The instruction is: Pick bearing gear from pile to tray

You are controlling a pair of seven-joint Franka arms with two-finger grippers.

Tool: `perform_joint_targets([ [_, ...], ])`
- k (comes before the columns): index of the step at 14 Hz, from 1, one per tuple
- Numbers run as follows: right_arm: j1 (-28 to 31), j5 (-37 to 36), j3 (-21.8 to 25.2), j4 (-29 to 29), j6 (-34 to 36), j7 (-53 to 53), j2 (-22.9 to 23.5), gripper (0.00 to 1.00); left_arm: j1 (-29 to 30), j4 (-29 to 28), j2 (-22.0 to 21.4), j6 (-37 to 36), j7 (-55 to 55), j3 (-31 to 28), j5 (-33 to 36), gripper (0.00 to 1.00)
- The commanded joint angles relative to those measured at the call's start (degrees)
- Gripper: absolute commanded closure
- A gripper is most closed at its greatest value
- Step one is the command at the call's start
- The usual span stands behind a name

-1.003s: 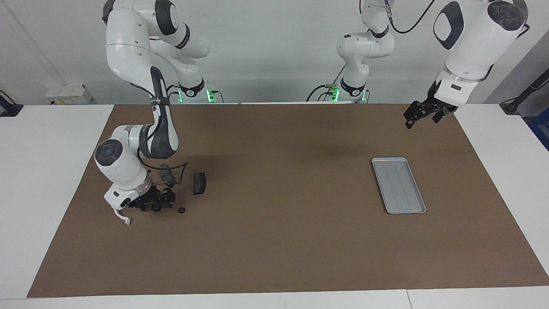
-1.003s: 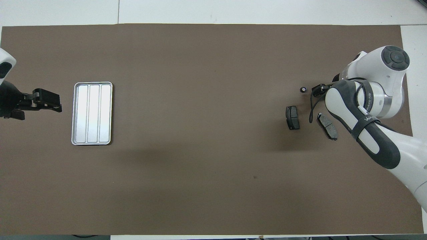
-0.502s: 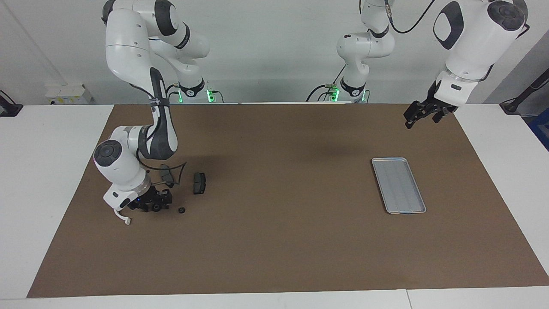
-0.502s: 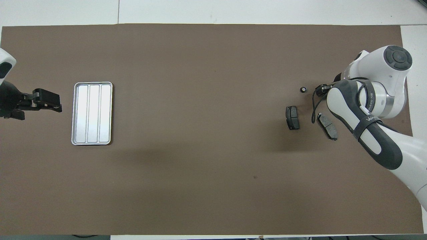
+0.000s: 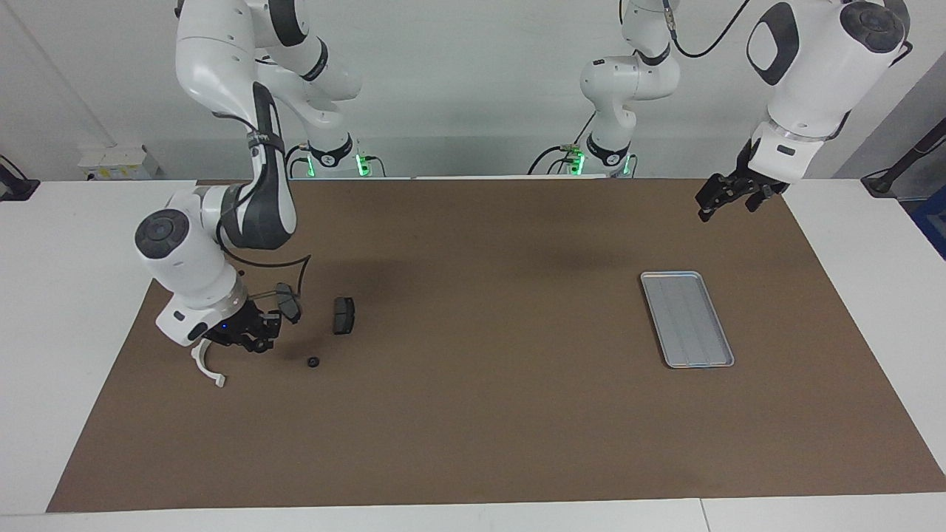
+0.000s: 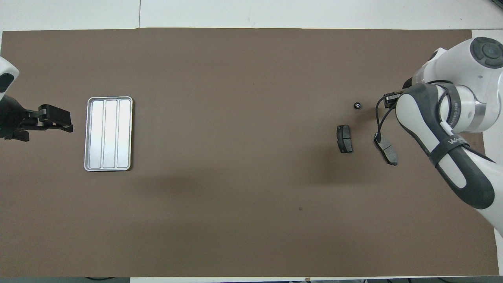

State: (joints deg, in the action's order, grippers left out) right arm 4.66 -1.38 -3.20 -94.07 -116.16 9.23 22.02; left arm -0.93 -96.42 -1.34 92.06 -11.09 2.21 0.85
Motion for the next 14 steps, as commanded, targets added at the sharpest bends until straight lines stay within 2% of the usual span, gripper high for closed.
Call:
perform_joint_targets([
  [1, -4.99, -0.64, -0.32, 10.09, 11.60, -8.57, -0.93, 1.00, 0.23, -1.31, -1.30, 0.75, 0.54, 0.08, -0.58, 0.00],
  [3, -10.17, -0.56, -0.32, 14.25, 16.21, -16.75, -0.93, 1.00, 0.23, -1.31, -1.30, 0.75, 0.54, 0.08, -0.58, 0.00],
  [5, -17.54, -0.65, -0.41, 14.35, 16.40, -23.95, -1.36, 1.00, 0.23, -1.31, -1.30, 0.75, 0.54, 0.08, -0.58, 0.00],
  [8, -29.15, -0.73, -0.58, 14.18, 15.44, -41.00, -1.90, 1.00, 0.23, -1.31, -1.21, 0.75, 0.54, 0.08, -0.58, 0.00],
  [11, -35.23, -0.73, -0.58, 10.50, 10.88, -48.50, -1.54, 1.00, 0.23, -1.23, -1.30, 0.75, 0.54, 0.08, -0.58, 0.00],
  [14, -37.44, -0.65, -0.58, 4.08, 3.42, -49.83, -1.55, 1.00, 0.23, -1.23, -1.30, 0.75, 0.54, 0.08, -0.58, 0.00],
])
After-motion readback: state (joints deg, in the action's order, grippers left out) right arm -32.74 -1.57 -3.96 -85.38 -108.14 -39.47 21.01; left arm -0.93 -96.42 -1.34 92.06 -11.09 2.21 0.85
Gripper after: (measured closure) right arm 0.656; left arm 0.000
